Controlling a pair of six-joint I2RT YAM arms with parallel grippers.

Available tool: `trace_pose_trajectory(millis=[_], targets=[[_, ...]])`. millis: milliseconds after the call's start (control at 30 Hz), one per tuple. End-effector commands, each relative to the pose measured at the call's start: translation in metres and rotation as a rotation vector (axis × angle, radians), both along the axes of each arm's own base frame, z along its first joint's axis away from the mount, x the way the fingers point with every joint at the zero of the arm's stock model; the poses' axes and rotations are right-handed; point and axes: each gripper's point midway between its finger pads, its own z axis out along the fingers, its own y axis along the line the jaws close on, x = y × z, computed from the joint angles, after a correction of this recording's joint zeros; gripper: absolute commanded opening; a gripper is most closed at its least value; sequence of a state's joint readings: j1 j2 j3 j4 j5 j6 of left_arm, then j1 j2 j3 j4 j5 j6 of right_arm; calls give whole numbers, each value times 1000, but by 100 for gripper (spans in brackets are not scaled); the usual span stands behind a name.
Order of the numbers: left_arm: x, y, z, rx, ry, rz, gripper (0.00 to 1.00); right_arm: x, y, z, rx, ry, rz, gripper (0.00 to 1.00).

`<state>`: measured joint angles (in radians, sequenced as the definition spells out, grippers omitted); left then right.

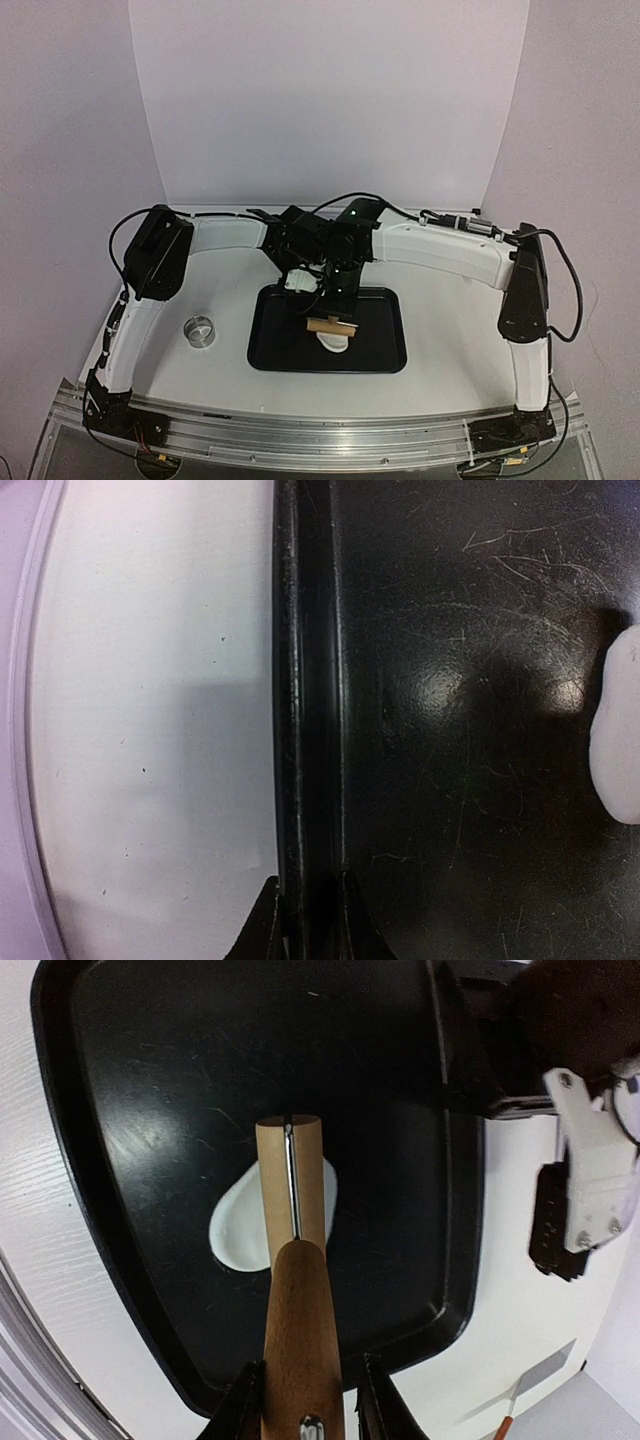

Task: Roll out the dumpling wrappers from the dough

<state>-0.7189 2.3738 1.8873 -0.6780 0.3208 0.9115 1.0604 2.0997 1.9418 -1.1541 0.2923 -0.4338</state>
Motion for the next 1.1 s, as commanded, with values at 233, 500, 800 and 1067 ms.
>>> trace_pose_trajectory(millis=[233, 500, 800, 1067], targets=[[-28, 11, -40, 132, 31, -89, 0, 10, 17, 78, 103, -217, 104, 0], [-22, 10, -36, 120, 24, -84, 0, -20, -3, 37, 51, -225, 503, 0], [-21, 9, -38, 118, 25, -86, 0, -3, 28, 18, 141, -397, 674, 0], [-20, 10, -43, 127, 26, -87, 0, -30, -4, 0, 142, -346, 729, 0]])
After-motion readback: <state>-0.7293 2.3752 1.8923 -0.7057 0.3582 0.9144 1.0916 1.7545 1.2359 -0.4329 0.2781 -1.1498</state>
